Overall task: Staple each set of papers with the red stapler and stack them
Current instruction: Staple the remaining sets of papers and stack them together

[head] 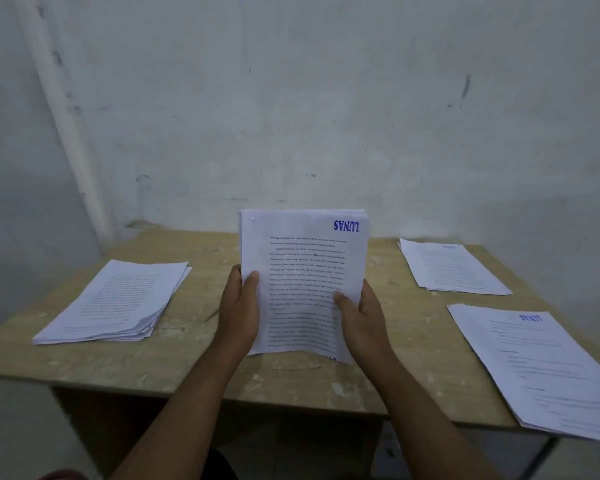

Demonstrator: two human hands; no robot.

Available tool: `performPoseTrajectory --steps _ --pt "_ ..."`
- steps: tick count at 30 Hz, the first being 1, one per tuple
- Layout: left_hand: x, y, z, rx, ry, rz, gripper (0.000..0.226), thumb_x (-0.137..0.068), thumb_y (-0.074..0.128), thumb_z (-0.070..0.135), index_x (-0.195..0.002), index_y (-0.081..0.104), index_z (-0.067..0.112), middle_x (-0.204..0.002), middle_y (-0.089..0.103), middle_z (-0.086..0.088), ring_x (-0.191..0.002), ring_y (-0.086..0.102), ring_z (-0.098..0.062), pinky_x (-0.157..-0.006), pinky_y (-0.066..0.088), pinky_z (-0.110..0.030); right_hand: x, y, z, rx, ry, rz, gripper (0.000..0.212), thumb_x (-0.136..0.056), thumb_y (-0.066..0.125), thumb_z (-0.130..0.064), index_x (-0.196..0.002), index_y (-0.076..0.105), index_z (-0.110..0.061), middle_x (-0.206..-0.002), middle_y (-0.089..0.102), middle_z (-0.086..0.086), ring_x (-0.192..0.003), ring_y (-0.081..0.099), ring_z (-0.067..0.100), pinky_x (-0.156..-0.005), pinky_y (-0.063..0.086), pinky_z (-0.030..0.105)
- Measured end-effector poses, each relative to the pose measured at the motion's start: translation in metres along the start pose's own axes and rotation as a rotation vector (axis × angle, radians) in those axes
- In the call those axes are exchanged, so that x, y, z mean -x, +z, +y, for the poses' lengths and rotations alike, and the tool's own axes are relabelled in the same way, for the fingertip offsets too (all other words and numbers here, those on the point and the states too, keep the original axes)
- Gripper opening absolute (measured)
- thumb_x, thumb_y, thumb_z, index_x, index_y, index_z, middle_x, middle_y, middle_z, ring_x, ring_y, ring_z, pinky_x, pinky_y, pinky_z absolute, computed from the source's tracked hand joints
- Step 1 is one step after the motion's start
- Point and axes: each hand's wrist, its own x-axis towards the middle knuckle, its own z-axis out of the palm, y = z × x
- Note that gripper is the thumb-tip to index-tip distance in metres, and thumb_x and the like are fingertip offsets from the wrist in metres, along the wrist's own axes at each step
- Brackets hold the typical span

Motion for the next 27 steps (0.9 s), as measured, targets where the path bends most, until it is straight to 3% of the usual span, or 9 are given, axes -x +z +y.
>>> performPoseTrajectory --steps 5,7,11,13,17,20,22,24,27 --pt "-0.001 0.004 -0.005 -0.073 0.022 0.078 0.02 -0.111 0.041 0.029 -0.117 0.06 0.028 -0.108 0.067 0.016 -0.098 0.064 -0.001 -0.072 0.045 -0.022 0.001 0.006 -0.004 0.004 -0.012 0.004 0.027 -0.109 0.052 -0.019 -0.134 0.058 -0.03 -0.122 0.068 -0.015 -0.106 0.065 -0.004 -0.072 0.05 0.01" --pt "-0.003 0.006 -0.008 -0.113 0.048 0.095 0.021 -0.111 0.04 0.031 -0.122 0.057 0.025 -0.111 0.066 0.014 -0.099 0.063 -0.002 -0.071 0.046 -0.022 0.002 0.008 -0.004 0.0 -0.018 0.003 0.025 -0.109 0.051 -0.017 -0.129 0.057 -0.03 -0.118 0.067 -0.018 -0.103 0.065 -0.008 -0.069 0.051 0.007" --pt "-0.013 0.005 -0.012 -0.291 0.111 0.184 0.025 -0.111 0.038 0.034 -0.107 0.057 0.017 -0.099 0.065 0.004 -0.091 0.065 -0.015 -0.067 0.045 -0.029 0.0 0.009 -0.003 0.028 -0.049 -0.024 0.027 -0.109 0.052 -0.014 -0.129 0.056 -0.032 -0.117 0.064 -0.023 -0.095 0.06 -0.022 -0.07 0.048 0.0" --pt "-0.025 0.0 -0.01 -0.425 0.125 0.216 0.026 -0.11 0.039 0.03 -0.104 0.057 0.013 -0.101 0.067 -0.004 -0.093 0.065 -0.026 -0.071 0.046 -0.033 -0.001 0.008 -0.005 0.046 -0.059 -0.088 0.033 -0.107 0.053 -0.012 -0.13 0.058 -0.035 -0.119 0.066 -0.024 -0.1 0.062 -0.018 -0.073 0.05 0.005" --pt "-0.052 -0.009 0.01 -0.539 0.079 0.184 0.031 -0.109 0.034 0.02 -0.131 0.053 0.008 -0.129 0.062 -0.017 -0.113 0.061 -0.037 -0.085 0.046 -0.039 -0.01 -0.002 -0.009 0.131 -0.045 -0.353 0.05 -0.094 0.06 0.003 -0.125 0.067 -0.035 -0.116 0.073 -0.015 -0.099 0.07 0.011 -0.072 0.058 0.027" --pt "-0.065 -0.021 0.021 -0.631 0.105 0.143 0.03 -0.106 0.033 0.016 -0.124 0.056 0.01 -0.115 0.063 -0.012 -0.099 0.06 -0.032 -0.08 0.045 -0.037 -0.022 -0.014 -0.004 0.314 0.013 -0.32 0.046 -0.089 0.063 0.002 -0.124 0.068 -0.028 -0.118 0.067 -0.008 -0.097 0.065 0.018 -0.067 0.053 0.026" --pt "-0.071 -0.028 0.024 -0.685 0.088 0.057 0.028 -0.1 0.032 0.019 -0.107 0.058 0.011 -0.101 0.063 -0.007 -0.088 0.06 -0.027 -0.073 0.045 -0.036 -0.034 -0.023 0.009 0.524 0.04 -0.275 0.046 -0.089 0.065 -0.008 -0.131 0.066 -0.028 -0.126 0.06 -0.002 -0.107 0.06 0.019 -0.081 0.052 0.03" --pt "-0.075 -0.035 0.025 -0.763 0.085 -0.052 0.031 -0.09 0.03 0.028 -0.092 0.056 0.012 -0.093 0.062 -0.006 -0.083 0.059 -0.024 -0.069 0.043 -0.034 -0.046 -0.029 0.026 0.733 0.088 -0.302 0.052 -0.088 0.074 -0.032 -0.139 0.062 -0.028 -0.131 0.055 0.004 -0.12 0.056 0.024 -0.099 0.05 0.037" --pt "-0.08 -0.037 0.021 -0.903 0.113 -0.155 0.027 -0.096 0.035 0.023 -0.091 0.057 0.008 -0.09 0.059 -0.004 -0.085 0.057 -0.027 -0.069 0.04 -0.035 -0.058 -0.025 0.048 0.957 0.157 -0.378 0.078 -0.081 0.078 -0.063 -0.147 0.057 -0.028 -0.137 0.051 0.01 -0.13 0.05 0.031 -0.109 0.046 0.041"
